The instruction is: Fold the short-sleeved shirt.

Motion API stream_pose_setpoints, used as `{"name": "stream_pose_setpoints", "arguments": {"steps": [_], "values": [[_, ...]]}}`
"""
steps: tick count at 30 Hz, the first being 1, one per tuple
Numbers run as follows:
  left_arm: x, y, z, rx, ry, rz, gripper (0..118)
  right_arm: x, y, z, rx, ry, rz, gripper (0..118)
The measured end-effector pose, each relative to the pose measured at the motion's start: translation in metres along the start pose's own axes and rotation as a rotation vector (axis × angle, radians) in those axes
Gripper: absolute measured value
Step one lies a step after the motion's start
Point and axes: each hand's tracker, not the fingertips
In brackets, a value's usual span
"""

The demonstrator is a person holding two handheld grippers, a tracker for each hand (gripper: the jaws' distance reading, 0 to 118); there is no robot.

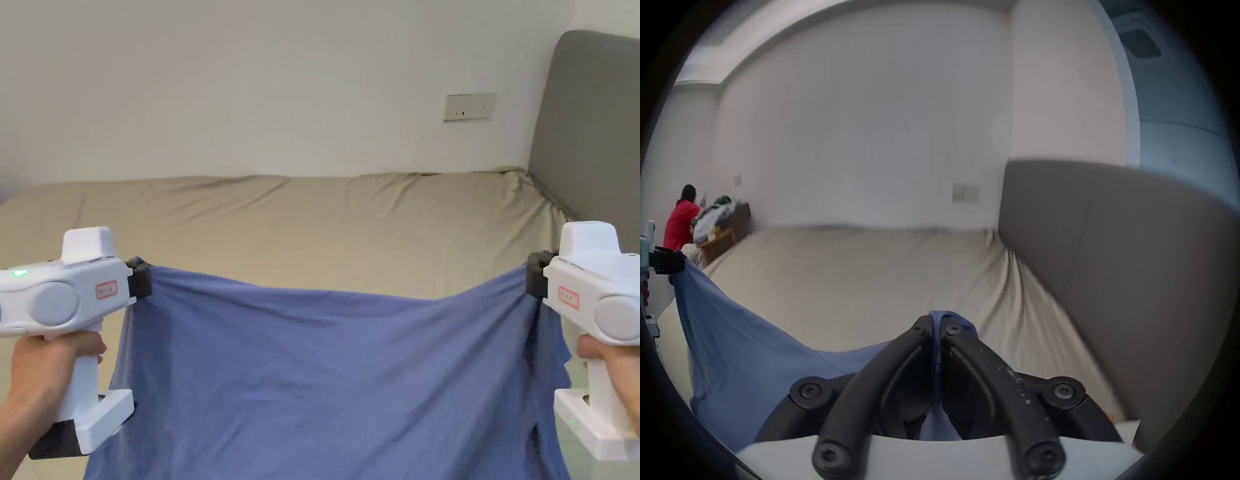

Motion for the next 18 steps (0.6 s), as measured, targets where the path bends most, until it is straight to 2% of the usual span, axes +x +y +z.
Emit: {"name": "stream_pose_setpoints", "arguments": {"steps": [2, 5, 9, 13, 15, 18], "values": [[-0.003, 0.037, 0.015, 0.071, 0.016, -0.008, 3, -0.010, 0.043, 0.020, 0.084, 0.010, 0.019, 5], [-0.006, 0.091, 0.035, 0.160, 0.048, -0.028, 3, -0.015, 0.103, 0.041, 0.182, 0.068, -0.034, 5], [-0.010, 0.152, 0.053, 0.253, 0.091, -0.031, 3, -0.022, 0.173, 0.053, 0.334, 0.017, 0.035, 5], [-0.016, 0.197, 0.059, 0.326, 0.125, -0.020, 3, -0.021, 0.226, 0.055, 0.432, -0.005, 0.022, 5], [-0.018, 0.214, 0.057, 0.362, 0.138, -0.014, 3, -0.029, 0.242, 0.064, 0.477, -0.031, 0.044, 5], [-0.019, 0.226, 0.043, 0.400, 0.135, 0.000, 3, -0.026, 0.259, 0.049, 0.500, -0.037, 0.032, 5]]}}
